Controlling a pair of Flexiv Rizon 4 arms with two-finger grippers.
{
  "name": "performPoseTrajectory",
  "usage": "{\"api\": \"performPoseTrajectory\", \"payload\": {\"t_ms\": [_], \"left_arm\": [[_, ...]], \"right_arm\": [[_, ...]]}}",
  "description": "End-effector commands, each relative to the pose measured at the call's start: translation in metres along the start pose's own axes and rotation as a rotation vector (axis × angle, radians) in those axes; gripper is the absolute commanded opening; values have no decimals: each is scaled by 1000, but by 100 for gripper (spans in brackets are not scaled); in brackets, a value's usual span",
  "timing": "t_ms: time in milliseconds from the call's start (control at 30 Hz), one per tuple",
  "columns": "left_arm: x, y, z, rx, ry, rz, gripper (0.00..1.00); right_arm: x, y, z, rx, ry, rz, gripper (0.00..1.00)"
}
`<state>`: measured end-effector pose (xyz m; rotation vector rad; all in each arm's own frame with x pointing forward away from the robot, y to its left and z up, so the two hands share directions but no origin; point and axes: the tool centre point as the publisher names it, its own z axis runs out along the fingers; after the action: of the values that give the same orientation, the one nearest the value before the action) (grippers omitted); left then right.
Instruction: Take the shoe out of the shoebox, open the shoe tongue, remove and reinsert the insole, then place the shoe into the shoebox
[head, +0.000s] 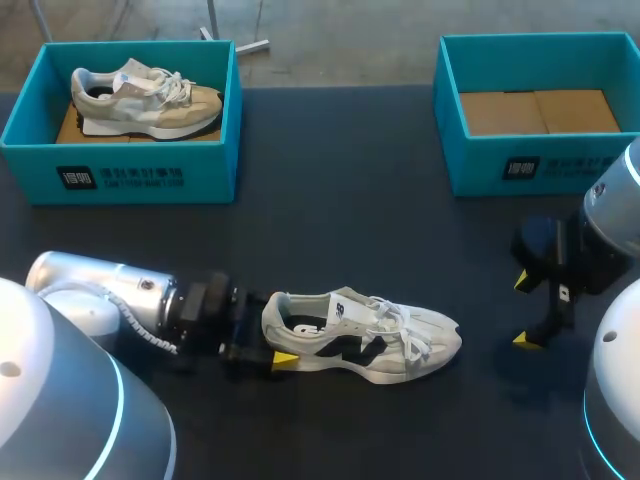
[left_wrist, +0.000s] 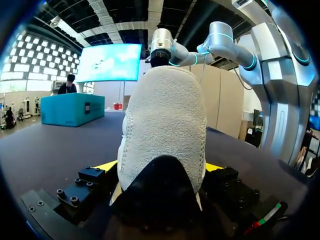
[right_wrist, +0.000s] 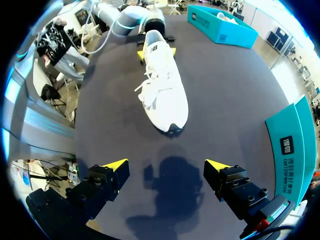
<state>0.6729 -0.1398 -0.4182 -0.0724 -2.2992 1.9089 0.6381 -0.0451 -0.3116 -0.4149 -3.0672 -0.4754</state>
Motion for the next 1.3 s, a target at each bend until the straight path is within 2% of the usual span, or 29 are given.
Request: {"api": "performPoseTrajectory", "payload": {"t_ms": [33,867,900,933,967,1000,1300], "left_arm": [[0,1,6,-4,-1,-5,100],[1,1,12,22,-1,-6,100],[1,1,13,22,-1,-2,85],[1,1,13,22,-1,0,43],[1,1,13,22,-1,2,14],[1,1,13,21,0,5,0],[-1,3,11,23,-7,13,0]], "right_arm": [[1,-1,1,-2,-3,-1,100],[1,-1,1,-2,-3,-1,100],[1,-1,1,-2,-3,-1,100],[1,-1,1,-2,-3,-1,100],[1,-1,1,-2,-3,-1,100],[1,-1,1,-2,-3,-1,100],[1,-1,1,-2,-3,-1,100]]}}
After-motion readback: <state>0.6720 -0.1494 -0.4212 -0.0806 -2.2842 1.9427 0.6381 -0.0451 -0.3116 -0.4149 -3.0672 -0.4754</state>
